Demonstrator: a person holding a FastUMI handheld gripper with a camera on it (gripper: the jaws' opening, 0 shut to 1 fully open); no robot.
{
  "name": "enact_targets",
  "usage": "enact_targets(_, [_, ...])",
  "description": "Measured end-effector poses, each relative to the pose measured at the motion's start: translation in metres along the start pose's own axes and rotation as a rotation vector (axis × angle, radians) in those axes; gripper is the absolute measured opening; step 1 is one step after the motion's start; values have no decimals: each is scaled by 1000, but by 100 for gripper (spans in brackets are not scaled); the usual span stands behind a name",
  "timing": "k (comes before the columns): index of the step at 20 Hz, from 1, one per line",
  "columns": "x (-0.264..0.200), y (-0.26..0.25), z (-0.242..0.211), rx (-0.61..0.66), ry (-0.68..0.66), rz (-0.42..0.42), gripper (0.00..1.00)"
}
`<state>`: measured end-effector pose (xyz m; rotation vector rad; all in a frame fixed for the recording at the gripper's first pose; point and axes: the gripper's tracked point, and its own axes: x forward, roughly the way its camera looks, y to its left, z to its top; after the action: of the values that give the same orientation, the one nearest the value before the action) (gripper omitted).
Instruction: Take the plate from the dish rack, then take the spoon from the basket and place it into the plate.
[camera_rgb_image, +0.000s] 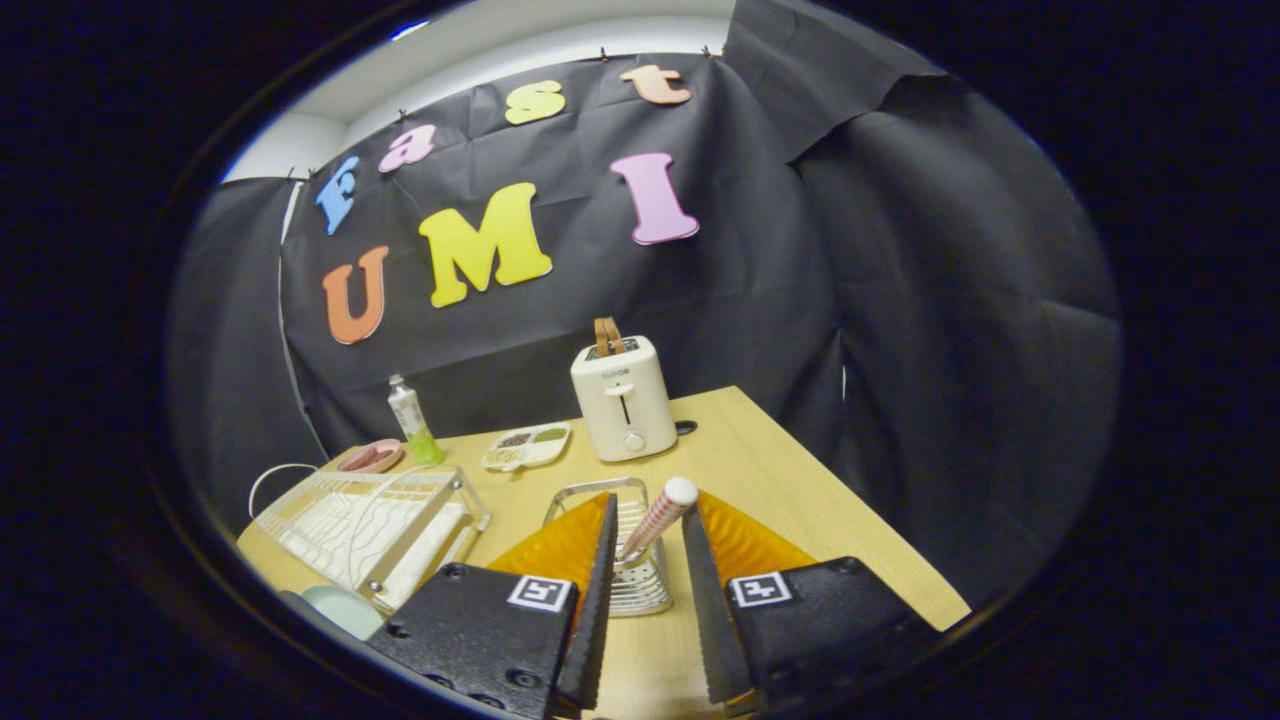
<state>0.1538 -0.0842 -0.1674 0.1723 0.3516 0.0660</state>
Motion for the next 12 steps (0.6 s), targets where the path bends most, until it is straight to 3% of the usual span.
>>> enact_targets(2, [1, 3, 3, -3, -3, 10, 31])
enact_targets(6, [-4, 24, 10, 1, 6, 62, 19])
enact_targets(12, [-32, 54, 49, -102, -49, 30, 16])
